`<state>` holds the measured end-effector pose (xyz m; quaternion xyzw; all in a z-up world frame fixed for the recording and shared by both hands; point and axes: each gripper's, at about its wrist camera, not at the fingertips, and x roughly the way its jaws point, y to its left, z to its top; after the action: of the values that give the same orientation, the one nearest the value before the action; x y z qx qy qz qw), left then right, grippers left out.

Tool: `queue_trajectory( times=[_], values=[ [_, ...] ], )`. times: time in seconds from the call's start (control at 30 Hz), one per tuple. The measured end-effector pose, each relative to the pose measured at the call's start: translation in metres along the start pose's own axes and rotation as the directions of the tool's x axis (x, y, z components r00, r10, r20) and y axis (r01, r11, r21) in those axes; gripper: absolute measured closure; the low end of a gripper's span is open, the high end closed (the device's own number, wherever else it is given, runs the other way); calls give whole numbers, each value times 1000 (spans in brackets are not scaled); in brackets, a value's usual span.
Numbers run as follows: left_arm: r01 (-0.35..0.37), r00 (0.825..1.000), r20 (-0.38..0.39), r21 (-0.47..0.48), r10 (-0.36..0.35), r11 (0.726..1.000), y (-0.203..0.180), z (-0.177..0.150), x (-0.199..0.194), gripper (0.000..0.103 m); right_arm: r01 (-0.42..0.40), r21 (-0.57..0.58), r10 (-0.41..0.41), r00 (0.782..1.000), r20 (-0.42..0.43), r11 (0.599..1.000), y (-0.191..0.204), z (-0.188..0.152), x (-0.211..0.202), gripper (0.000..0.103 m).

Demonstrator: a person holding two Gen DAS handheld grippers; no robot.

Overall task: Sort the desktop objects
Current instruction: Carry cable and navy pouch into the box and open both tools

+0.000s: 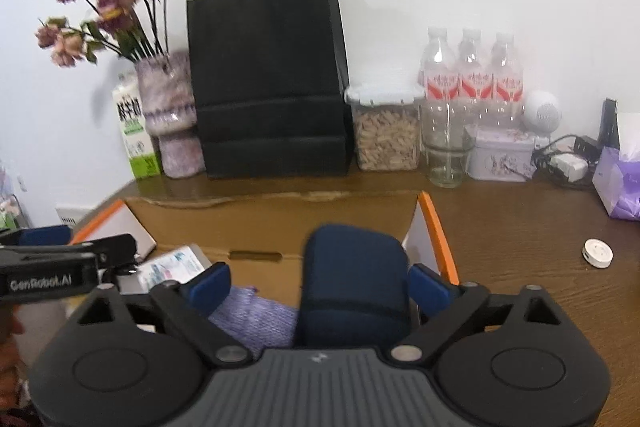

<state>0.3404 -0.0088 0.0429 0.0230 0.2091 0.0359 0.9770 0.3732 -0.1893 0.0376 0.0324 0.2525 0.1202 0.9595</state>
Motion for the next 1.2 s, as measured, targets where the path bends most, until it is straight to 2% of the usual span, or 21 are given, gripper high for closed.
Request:
queue_trajectory(
  times=[0.03,0.17,0.77,1.0,1.2],
  values=[
    [-4,1000,8,5,4,1000,-1,1,-3,0,-5,-2,5,1000,12,1000,0,1,-4,0],
    [-1,1000,27,3,1,1000,-3,4,-9,0,-8,-19,8,999,45,1000,3,4,-19,0],
    [1,997,82,11,-2,1000,-9,11,-30,0,25,-65,-18,995,97,998,13,7,-45,0],
    [8,991,132,-23,-5,1000,-6,17,-60,0,28,-79,-16,989,146,997,15,12,-68,0],
    [27,987,160,-36,-21,999,-3,13,-89,0,18,-110,4,981,195,994,24,13,-106,0]
  ],
)
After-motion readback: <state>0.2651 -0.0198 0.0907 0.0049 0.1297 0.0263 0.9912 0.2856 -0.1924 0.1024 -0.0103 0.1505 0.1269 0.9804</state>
